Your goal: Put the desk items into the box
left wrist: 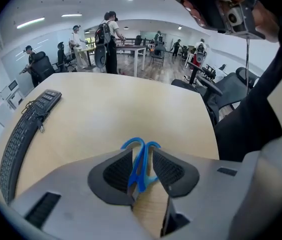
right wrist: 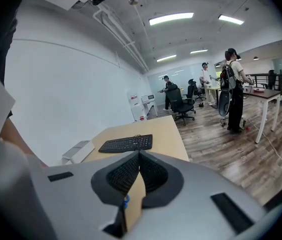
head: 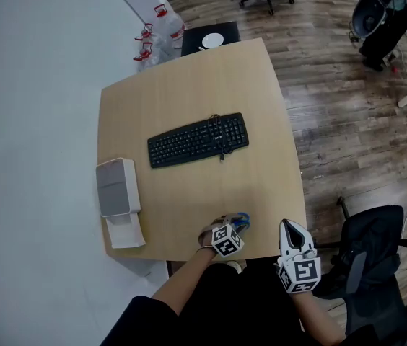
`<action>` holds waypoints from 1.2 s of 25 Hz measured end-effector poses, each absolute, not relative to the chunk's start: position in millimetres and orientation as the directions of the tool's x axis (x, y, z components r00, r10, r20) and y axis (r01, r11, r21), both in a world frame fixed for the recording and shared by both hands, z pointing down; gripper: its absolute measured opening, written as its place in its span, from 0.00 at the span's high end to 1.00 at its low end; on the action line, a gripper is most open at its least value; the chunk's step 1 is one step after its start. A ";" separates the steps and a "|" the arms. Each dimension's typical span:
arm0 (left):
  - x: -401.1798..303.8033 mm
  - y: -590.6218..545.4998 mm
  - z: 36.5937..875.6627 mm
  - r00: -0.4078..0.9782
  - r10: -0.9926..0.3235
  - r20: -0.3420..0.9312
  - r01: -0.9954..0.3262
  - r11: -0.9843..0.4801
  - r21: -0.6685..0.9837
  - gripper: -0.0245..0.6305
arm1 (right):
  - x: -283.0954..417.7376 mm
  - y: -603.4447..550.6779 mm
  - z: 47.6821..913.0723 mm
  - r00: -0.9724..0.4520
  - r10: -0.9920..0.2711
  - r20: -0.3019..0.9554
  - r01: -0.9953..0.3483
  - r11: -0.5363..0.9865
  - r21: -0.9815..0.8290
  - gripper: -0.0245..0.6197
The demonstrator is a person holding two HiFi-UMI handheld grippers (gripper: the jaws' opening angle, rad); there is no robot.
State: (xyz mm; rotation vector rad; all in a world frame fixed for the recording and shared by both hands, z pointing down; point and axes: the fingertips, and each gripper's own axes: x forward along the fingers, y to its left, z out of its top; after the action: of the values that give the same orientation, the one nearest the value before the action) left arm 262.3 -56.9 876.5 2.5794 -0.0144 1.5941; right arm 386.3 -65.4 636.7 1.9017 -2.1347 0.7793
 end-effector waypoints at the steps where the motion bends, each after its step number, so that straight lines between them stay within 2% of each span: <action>1: 263.6 -56.4 877.4 0.444 0.049 0.895 -0.067 -0.994 0.088 0.80 | 387.1 -67.6 636.6 -0.169 -0.869 0.464 -0.964 0.048 -0.262 0.87; 6: 265.1 -49.2 886.2 0.385 0.058 0.921 0.006 -0.998 0.061 0.80 | 396.1 -75.7 636.8 -0.160 -0.869 0.467 -0.966 0.042 -0.253 0.87; 16: 267.4 -46.5 887.2 0.342 0.074 0.937 0.046 -0.997 0.062 0.84 | 420.5 -85.1 646.3 -0.115 -0.867 0.484 -0.972 -0.003 -0.236 0.87; 30: 217.6 -93.4 792.3 0.572 -0.103 0.814 -0.262 -0.963 0.063 0.85 | 354.5 -111.1 595.5 -0.136 -0.909 0.395 -0.981 0.067 -0.184 0.87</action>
State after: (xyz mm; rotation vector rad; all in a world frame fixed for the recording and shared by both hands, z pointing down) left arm 217.6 -93.4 792.3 2.6261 -0.3076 1.3416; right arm 354.5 -111.1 595.5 1.9393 -2.1594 0.6118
